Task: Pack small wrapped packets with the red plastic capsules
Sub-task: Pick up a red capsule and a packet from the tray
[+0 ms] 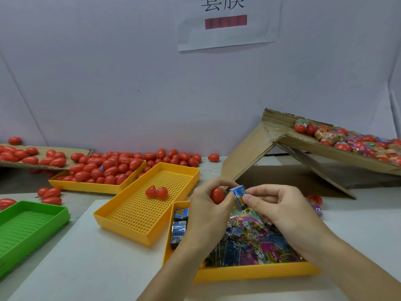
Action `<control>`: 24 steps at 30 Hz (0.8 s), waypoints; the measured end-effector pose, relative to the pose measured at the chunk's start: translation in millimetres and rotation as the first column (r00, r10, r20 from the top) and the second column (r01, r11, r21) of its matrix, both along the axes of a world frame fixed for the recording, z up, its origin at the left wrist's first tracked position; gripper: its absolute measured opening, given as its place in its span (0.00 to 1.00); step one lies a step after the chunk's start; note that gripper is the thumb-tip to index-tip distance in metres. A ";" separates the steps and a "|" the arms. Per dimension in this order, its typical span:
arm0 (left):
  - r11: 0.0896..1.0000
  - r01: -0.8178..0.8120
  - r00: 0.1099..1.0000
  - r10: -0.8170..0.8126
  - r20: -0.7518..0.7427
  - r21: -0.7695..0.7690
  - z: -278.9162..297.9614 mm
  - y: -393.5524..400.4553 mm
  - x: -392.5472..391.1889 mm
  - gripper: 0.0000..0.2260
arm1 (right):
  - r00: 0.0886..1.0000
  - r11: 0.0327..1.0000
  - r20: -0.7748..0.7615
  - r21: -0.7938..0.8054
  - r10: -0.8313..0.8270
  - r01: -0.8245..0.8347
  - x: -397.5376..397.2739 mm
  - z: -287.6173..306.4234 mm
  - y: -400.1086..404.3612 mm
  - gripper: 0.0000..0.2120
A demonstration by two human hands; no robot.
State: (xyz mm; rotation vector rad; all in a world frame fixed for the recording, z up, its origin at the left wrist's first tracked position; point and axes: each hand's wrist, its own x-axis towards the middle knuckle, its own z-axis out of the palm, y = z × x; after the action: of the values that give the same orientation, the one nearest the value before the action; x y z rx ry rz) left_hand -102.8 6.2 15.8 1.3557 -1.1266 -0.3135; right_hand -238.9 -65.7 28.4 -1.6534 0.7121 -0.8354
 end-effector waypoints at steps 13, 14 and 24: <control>0.999 0.044 0.999 -0.044 0.023 -0.008 -2.8 -0.1 2.3 0.06 | 0.989 0.975 0.064 0.166 0.136 -0.144 -2.2 -1.9 -7.6 0.15; 0.998 0.054 0.998 -0.055 0.014 0.014 -3.1 -0.2 3.2 0.05 | 0.991 0.981 0.068 0.152 0.114 -0.123 -2.3 -2.0 -8.0 0.13; 0.947 0.251 0.943 -0.193 -0.272 0.198 -3.1 -1.2 2.0 0.07 | 0.913 0.886 0.142 -0.225 -0.383 0.406 -5.3 -6.4 -12.7 0.04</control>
State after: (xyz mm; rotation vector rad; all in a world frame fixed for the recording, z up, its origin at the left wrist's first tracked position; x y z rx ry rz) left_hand -100.8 5.0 12.7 1.3451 -1.0557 -0.7816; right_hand -244.2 -78.3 22.0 -1.7012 0.9260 -1.3333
